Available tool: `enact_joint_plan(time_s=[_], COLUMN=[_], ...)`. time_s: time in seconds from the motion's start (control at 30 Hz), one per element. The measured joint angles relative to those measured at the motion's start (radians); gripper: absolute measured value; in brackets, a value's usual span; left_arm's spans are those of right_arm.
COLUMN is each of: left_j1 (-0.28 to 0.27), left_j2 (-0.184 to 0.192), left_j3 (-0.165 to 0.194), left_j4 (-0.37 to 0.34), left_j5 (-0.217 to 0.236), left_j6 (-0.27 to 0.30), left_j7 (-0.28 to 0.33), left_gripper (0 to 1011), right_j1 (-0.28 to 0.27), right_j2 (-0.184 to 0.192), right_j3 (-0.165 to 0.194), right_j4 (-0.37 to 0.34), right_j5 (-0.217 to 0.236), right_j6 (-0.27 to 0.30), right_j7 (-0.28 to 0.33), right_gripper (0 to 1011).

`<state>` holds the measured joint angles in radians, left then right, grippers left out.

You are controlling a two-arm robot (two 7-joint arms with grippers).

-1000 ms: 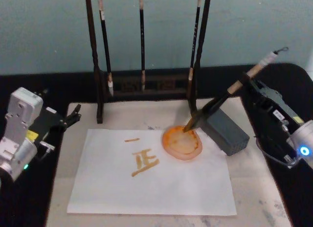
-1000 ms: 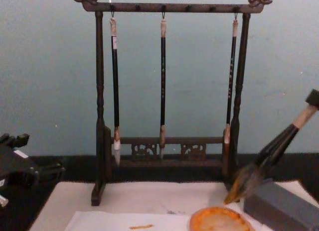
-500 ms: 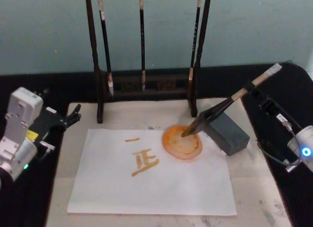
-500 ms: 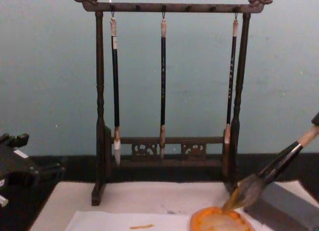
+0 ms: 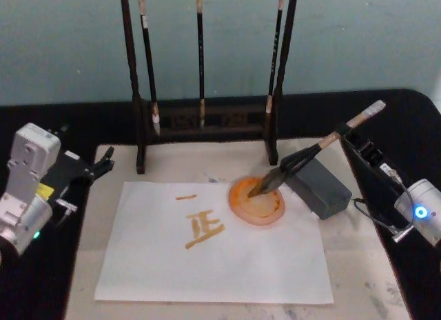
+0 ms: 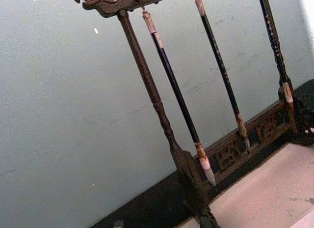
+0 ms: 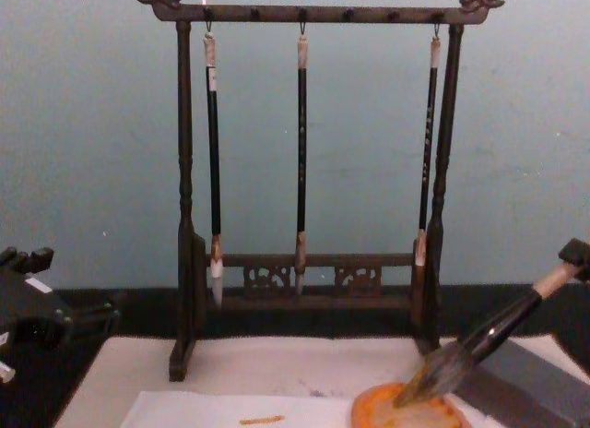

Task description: Pick up the brush from the inkstone, write on the paper, then place the brush back to its original position.

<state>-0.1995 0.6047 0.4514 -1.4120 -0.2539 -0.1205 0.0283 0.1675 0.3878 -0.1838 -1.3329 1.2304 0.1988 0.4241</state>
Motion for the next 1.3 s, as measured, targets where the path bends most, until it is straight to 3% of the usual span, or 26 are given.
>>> enact_joint_plan(time_s=[0.53, 1.3], left_j1=[0.0, 0.0], left_j2=[0.0, 0.0], left_j3=[0.0, 0.0], left_j4=[0.0, 0.0], left_j5=[0.0, 0.0], left_j6=[0.0, 0.0], left_j7=[0.0, 0.0], left_gripper=[1010, 1010], right_j1=[0.042, 0.06], right_j2=[0.005, 0.017], right_j3=[-0.035, -0.082], right_j4=[0.085, 0.118], right_j5=[0.056, 0.107], right_j6=[0.009, -0.015], right_j7=[0.009, -0.009], right_gripper=[174, 174])
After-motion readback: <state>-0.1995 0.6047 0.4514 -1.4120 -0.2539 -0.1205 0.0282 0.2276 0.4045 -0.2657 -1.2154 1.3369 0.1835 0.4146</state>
